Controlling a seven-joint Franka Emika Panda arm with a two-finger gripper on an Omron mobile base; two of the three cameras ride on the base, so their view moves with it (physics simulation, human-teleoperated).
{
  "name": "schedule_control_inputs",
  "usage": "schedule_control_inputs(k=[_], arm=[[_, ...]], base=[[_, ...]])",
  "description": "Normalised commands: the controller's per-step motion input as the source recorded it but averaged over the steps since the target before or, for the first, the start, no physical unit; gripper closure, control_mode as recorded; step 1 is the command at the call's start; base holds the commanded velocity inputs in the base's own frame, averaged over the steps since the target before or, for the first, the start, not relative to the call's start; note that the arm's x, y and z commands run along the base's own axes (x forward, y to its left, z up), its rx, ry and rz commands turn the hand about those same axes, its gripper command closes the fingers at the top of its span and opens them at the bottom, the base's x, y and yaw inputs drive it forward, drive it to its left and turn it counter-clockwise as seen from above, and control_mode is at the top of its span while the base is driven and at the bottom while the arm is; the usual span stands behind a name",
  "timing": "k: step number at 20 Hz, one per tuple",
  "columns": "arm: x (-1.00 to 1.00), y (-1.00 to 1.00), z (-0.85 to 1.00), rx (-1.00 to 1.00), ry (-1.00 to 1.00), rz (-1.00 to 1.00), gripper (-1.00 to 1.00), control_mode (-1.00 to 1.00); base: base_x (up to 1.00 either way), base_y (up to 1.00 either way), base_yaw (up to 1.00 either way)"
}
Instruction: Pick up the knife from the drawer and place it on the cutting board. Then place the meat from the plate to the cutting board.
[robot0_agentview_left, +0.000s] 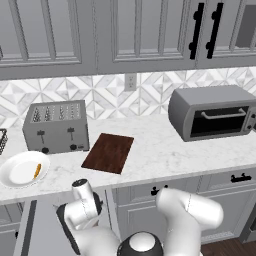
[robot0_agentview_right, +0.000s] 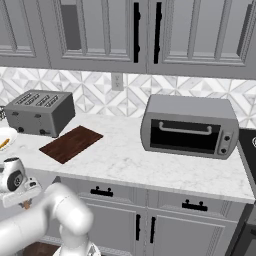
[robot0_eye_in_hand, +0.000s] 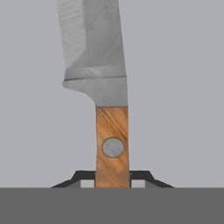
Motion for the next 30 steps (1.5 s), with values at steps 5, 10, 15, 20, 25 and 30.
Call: schedule_control_inputs(k=[5,10,15,20,25,30], arm=[[-0.74,0.02,0.37,0.0,0.0,0.0,1.0,-1.0],[-0.65,0.17,0.8,0.0,0.0,0.0,1.0,-1.0],[-0.26,0.12,0.9,0.0,0.0,0.0,1.0,-1.0],[-0.23,0.01,0.8,0.0,-0.07,0.0,1.0,-1.0],[-0.16,0.0,0.56,0.0,-0.11,0.0,1.0,-1.0],[0.06,-0.01,0.43,0.0,-0.14,-0.09,1.0,-1.0]], base=[[0.0,0.0,0.0],[0.0,0.0,0.0],[0.0,0.0,0.0],[0.0,0.0,0.0],[0.0,0.0,0.0],[0.0,0.0,0.0]])
